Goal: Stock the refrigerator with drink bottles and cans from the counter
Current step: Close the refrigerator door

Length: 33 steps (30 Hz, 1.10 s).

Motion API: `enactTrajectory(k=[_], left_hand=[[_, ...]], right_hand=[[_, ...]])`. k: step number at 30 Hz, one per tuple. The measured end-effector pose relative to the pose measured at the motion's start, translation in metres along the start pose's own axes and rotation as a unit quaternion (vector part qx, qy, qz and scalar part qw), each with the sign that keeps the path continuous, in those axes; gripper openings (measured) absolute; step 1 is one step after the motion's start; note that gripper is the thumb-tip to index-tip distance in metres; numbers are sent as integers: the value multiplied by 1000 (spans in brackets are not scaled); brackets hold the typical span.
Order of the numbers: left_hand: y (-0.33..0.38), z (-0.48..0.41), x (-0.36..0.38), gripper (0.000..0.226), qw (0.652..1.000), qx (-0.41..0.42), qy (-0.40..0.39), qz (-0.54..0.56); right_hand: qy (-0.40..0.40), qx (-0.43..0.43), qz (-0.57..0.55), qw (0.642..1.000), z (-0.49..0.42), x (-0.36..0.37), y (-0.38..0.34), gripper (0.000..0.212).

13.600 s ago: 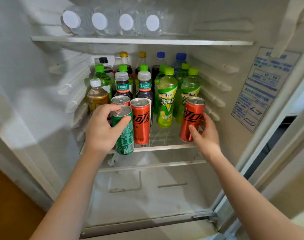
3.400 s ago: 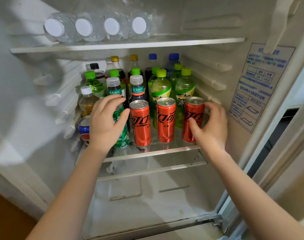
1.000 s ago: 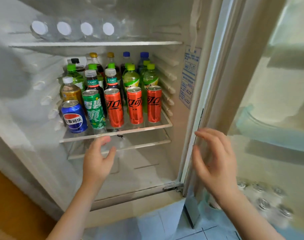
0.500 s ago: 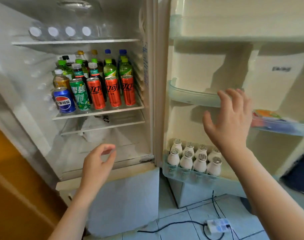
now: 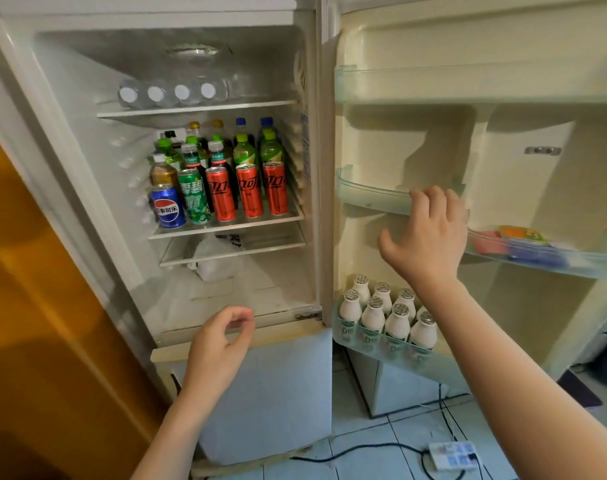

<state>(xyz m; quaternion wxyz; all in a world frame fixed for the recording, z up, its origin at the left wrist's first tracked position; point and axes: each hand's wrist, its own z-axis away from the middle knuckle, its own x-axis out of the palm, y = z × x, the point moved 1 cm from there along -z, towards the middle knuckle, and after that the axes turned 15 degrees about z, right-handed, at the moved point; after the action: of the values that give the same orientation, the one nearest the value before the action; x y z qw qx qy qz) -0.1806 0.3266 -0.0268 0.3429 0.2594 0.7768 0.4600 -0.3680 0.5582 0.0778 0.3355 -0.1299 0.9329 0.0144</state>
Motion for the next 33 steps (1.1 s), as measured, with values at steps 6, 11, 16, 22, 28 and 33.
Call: enactTrajectory(k=[6, 11, 16, 22, 28, 33], left_hand=[[8, 11, -38, 13, 1000, -7, -11, -5], [10, 31, -78, 14, 1000, -6, -7, 10], [11, 59, -103, 15, 999, -11, -18, 32], [22, 90, -118, 19, 997, 0, -39, 69], [24, 122, -137, 21, 994, 6, -55, 98], [23, 151, -152, 26, 990, 9, -92, 105]], right_hand=[[-59, -40, 61, 996, 17, -26, -31, 69], [-110, -81, 35, 990, 48, -57, -59, 67], [-7, -47, -86, 995, 117, -115, -66, 33], [165, -4, -72, 984, 182, -192, -62, 22], [175, 111, -100, 973, 223, -222, -72, 51], [36, 85, -237, 967, 240, -216, -113, 50]])
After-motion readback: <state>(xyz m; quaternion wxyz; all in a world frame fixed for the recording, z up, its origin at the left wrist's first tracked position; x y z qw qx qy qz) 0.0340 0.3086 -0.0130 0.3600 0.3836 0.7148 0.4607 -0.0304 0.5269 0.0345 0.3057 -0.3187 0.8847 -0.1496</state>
